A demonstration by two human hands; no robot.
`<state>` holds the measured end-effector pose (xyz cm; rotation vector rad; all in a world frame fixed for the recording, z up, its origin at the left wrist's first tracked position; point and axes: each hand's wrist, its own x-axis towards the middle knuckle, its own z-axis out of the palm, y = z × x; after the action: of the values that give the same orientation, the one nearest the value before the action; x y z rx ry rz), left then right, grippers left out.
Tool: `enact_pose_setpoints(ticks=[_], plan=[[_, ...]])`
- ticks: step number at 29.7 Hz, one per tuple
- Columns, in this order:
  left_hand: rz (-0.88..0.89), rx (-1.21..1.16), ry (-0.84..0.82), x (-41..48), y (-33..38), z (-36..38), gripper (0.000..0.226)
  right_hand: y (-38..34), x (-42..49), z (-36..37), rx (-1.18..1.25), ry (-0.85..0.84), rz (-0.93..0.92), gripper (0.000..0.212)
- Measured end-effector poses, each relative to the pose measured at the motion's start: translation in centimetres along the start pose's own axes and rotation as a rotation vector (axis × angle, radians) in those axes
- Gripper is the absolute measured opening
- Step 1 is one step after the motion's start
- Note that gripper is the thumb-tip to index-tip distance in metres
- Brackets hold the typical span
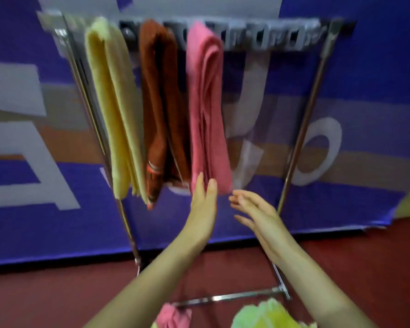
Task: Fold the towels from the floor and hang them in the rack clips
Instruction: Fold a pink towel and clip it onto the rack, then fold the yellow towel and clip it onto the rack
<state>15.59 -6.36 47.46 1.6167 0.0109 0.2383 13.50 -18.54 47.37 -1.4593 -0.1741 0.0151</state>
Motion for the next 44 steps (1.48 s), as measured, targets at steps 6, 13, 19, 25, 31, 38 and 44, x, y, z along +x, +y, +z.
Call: enact_pose_setpoints(ticks=[6,13,19,25,31,38,44], plan=[[-0.335,0.097,-0.135,-8.1,-8.9,1.0,0.045,8.9,-6.3,-2.6,-0.051,0.006,0.223,0.013],[-0.578,0.162,-0.249,-12.1,-20.3,1.7,0.037,21.2,-10.6,-7.8,-0.124,0.141,0.510,0.012],[-0.859,0.266,-0.485,-13.3,-27.4,0.3,0.033,30.5,-13.7,-13.7,-0.257,0.265,0.755,0.009],[-0.933,0.436,-0.527,-13.8,-35.5,0.2,0.050,39.5,-16.2,-17.0,-0.534,0.241,0.866,0.020],[-0.915,0.322,-0.439,-12.6,-40.6,3.0,0.050,47.6,-13.4,-15.2,-0.886,-0.004,0.727,0.026],[-0.965,0.227,-0.434,-14.0,-43.3,2.5,0.047,52.8,-13.4,-14.4,-1.289,-0.215,0.730,0.036],[-0.988,0.226,-0.400,-15.4,-45.3,0.1,0.040,54.3,-15.1,-15.2,-1.458,-0.279,0.525,0.024]])
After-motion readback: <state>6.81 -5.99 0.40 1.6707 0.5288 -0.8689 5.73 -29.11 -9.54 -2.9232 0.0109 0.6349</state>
